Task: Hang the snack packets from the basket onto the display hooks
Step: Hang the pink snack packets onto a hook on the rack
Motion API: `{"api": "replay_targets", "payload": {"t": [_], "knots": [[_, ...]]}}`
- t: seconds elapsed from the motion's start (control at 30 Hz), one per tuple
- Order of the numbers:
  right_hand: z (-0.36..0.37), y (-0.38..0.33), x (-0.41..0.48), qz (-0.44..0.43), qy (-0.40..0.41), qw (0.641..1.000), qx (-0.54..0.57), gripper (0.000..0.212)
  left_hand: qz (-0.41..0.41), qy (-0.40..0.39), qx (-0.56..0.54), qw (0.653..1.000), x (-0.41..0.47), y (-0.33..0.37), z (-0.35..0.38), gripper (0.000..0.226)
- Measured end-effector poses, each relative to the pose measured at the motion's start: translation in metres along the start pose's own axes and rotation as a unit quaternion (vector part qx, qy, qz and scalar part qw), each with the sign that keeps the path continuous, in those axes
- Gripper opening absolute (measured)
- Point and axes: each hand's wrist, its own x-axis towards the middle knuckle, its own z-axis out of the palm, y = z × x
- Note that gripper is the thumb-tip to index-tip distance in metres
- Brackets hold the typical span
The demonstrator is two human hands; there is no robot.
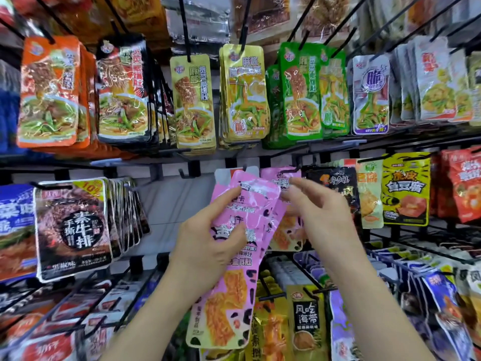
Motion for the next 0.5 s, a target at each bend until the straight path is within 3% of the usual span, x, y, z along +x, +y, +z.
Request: {"api": "replay_targets", "payload": {"t": [0.07, 0.13, 0.23, 0.33, 0.43, 0.5], "knots": [[-0.001, -0.008, -0.019, 0.051, -0.103, 0.990, 0.083, 0.027, 0.002, -0.001, -0.025, 1.000, -0.001, 0.001, 0.002, 0.051], [0.004, -0.007, -0.027, 0.036, -0.129, 0.985, 0.111, 0.035, 0.006, 0.003, -0.041, 0.999, -0.001, 0.000, 0.006, 0.050], [0.011, -0.002, -0.032, -0.057, -0.085, 0.993, 0.053, 0.056, 0.023, 0.013, -0.046, 0.999, -0.005, 0.003, 0.012, 0.054], [0.015, 0.002, -0.036, -0.133, -0.049, 0.989, -0.038, 0.050, -0.005, 0.014, -0.105, 0.994, -0.008, 0.001, 0.014, 0.069], [0.016, 0.005, -0.036, -0.120, -0.036, 0.988, -0.092, 0.038, -0.025, 0.018, -0.135, 0.990, -0.010, -0.001, 0.013, 0.076], [0.016, 0.004, -0.037, -0.087, -0.043, 0.994, -0.055, 0.038, -0.029, 0.017, -0.139, 0.990, -0.010, -0.004, 0.012, 0.074]]}}
